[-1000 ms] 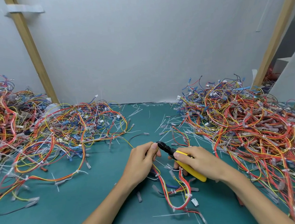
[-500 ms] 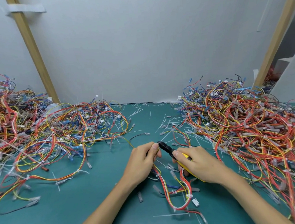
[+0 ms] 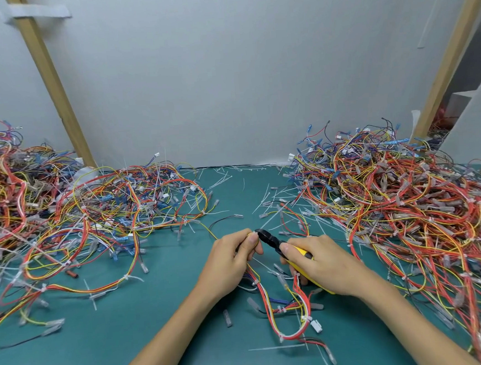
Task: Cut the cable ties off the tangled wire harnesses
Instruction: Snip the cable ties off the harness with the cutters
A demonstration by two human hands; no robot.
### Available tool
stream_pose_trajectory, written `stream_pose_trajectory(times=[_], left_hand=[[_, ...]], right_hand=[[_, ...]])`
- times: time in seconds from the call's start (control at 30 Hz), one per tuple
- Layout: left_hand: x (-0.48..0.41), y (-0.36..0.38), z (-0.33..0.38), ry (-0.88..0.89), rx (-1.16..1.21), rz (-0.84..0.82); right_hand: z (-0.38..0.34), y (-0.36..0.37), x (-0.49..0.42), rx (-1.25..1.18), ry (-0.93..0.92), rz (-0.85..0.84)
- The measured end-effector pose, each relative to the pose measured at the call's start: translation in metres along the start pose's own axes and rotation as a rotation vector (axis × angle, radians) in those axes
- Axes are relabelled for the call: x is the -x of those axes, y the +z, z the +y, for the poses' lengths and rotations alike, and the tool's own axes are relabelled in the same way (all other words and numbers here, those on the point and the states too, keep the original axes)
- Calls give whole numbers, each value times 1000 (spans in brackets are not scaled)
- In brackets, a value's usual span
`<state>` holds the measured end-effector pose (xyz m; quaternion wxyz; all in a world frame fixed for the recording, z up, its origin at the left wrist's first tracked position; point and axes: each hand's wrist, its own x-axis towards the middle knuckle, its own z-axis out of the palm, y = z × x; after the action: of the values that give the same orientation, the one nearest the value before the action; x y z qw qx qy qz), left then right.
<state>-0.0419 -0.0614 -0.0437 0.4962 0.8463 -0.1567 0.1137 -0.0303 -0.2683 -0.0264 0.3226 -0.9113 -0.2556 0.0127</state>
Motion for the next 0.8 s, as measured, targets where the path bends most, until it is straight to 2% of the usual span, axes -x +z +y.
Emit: stream_pose_trajectory(times=[0.8], left_hand=[[-2, -3, -4, 13, 0, -57]], right_hand=[[-9, -5, 3, -16, -30, -39]])
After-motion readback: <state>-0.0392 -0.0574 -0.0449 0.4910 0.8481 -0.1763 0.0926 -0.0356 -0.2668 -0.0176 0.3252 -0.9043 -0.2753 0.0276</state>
